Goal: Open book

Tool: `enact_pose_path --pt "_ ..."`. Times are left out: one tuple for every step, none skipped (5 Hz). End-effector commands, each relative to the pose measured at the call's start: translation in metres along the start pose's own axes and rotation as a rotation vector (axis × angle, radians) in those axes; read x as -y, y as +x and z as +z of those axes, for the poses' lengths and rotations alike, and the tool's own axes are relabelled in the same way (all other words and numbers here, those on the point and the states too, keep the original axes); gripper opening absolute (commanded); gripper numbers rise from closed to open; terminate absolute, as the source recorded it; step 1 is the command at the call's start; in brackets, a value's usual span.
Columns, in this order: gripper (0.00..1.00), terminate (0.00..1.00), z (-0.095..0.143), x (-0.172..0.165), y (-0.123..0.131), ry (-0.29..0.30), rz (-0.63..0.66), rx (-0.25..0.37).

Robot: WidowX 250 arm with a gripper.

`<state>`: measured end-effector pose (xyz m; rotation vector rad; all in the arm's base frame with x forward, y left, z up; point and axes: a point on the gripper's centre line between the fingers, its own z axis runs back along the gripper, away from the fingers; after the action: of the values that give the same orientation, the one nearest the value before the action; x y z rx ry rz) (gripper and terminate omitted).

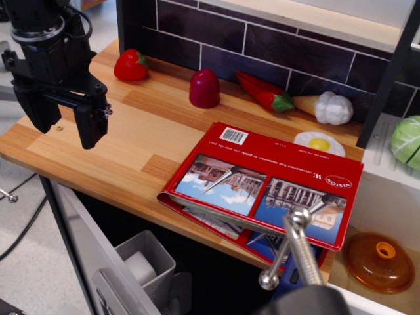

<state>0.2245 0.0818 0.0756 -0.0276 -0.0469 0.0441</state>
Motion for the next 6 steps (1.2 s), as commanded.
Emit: enact_pose_path --pt "1.00 0.00 0.000 0.000 0.000 0.000 0.000 0.000" --pt "1.00 0.00 0.014 0.037 0.002 -0.043 0.022 -0.010" --pt "1.00 0.00 0.022 0.087 0.009 -0.080 0.026 -0.004" --pt "1.00 0.00 0.027 0.137 0.020 -0.103 0.053 0.044" --pt "1.00 0.00 0.020 0.188 0.030 -0.069 0.040 0.100" --pt "1.00 0.00 0.001 0.227 0.044 -0.030 0.049 0.076"
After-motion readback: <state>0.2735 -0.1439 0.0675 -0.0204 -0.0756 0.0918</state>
